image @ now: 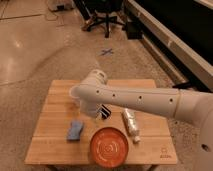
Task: Wipe the white sponge on the table
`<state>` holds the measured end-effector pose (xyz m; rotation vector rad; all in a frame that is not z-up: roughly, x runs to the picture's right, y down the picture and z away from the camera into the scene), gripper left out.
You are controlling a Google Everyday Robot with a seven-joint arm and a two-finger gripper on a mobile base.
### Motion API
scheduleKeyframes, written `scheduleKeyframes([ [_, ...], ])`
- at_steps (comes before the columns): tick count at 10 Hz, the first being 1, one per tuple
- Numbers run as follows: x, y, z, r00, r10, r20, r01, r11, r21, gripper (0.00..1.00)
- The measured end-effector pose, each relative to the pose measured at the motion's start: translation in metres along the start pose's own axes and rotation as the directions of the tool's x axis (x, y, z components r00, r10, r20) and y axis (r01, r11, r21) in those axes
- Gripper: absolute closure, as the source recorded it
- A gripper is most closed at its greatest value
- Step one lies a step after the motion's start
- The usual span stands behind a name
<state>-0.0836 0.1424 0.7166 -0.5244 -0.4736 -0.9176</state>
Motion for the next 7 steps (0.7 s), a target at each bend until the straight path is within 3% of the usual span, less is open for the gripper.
scheduleKeyframes([
  [3,0.001,-0.001,0.004,1.000,-0.027,-0.004,0.028,0.999,0.018,0.35],
  [7,0.007,-0.019,0.028,0.990,-0.141,-0.018,0.142,0.987,0.071,0.35],
])
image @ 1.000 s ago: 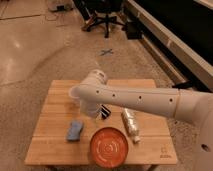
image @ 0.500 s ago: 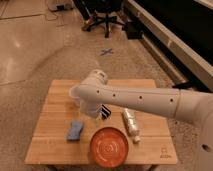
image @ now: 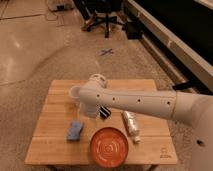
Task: Wipe the white sponge on the table
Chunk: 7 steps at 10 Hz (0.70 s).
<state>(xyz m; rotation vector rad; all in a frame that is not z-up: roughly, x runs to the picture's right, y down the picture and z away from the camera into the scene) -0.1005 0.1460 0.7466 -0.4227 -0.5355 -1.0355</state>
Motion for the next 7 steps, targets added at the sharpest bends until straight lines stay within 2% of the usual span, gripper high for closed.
scheduleKeyframes([
  [3,0.002,-0.011,0.025,0.998,-0.064,0.019,0.064,0.998,-0.013,0.35],
  [7,-0.003,-0.035,0.062,0.989,-0.132,0.066,0.134,0.990,-0.036,0.35],
])
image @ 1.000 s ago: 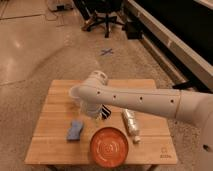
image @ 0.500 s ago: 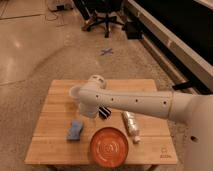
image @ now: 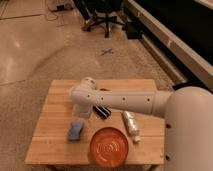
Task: Wipe the white sponge on the table
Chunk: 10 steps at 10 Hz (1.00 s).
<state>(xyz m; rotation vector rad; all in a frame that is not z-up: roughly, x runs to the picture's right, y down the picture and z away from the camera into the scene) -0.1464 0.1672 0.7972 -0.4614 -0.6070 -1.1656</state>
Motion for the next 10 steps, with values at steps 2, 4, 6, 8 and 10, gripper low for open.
scheduleKeyframes([
  [2,-0.003,-0.015,0.014,0.999,-0.027,0.022,0.027,1.000,-0.006,0.35],
  [4,-0.007,-0.025,0.025,0.998,-0.051,0.034,0.051,0.999,-0.017,0.35],
  [6,-0.010,-0.031,0.032,0.997,-0.071,0.035,0.072,0.997,-0.029,0.35],
  [8,-0.010,-0.033,0.041,0.996,-0.084,0.024,0.085,0.995,-0.045,0.35],
  [10,-0.006,-0.030,0.045,0.997,-0.077,0.006,0.077,0.995,-0.059,0.35],
])
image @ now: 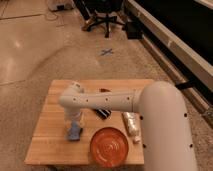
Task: Wipe the white sponge on the table
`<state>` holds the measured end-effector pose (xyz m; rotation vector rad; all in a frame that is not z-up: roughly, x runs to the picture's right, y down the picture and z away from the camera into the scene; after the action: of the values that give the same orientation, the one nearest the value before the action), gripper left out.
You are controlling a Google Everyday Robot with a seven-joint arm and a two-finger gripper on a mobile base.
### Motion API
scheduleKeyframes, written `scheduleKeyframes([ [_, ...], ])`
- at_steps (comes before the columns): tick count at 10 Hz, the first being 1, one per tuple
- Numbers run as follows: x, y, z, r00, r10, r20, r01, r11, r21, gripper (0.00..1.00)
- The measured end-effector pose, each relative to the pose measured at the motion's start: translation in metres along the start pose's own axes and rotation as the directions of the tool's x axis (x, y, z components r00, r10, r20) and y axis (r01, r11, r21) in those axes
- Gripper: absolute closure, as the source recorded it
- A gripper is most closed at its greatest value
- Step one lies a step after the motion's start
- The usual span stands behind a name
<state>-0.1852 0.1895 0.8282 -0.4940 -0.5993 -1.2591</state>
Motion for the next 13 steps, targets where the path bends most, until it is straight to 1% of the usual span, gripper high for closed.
scheduleKeyframes([
  [3,0.003,0.010,0.005,1.000,0.016,-0.011,-0.016,1.000,-0.020,0.35],
  [5,-0.002,0.011,0.011,1.000,0.018,-0.002,-0.018,0.999,-0.031,0.35],
  [6,-0.004,0.010,0.013,1.000,0.016,0.002,-0.016,0.999,-0.032,0.37],
  [7,-0.007,0.008,0.015,1.000,0.012,0.007,-0.012,0.999,-0.031,0.45],
  [9,-0.009,0.006,0.017,1.000,0.007,0.011,-0.006,1.000,-0.028,0.65],
  [11,-0.004,0.007,0.015,1.000,0.012,0.003,-0.012,1.000,-0.027,0.87],
  [12,0.001,0.009,0.013,1.000,0.018,-0.009,-0.018,0.999,-0.026,0.96],
  [13,0.006,0.010,0.011,1.000,0.024,-0.018,-0.024,0.999,-0.025,1.00],
])
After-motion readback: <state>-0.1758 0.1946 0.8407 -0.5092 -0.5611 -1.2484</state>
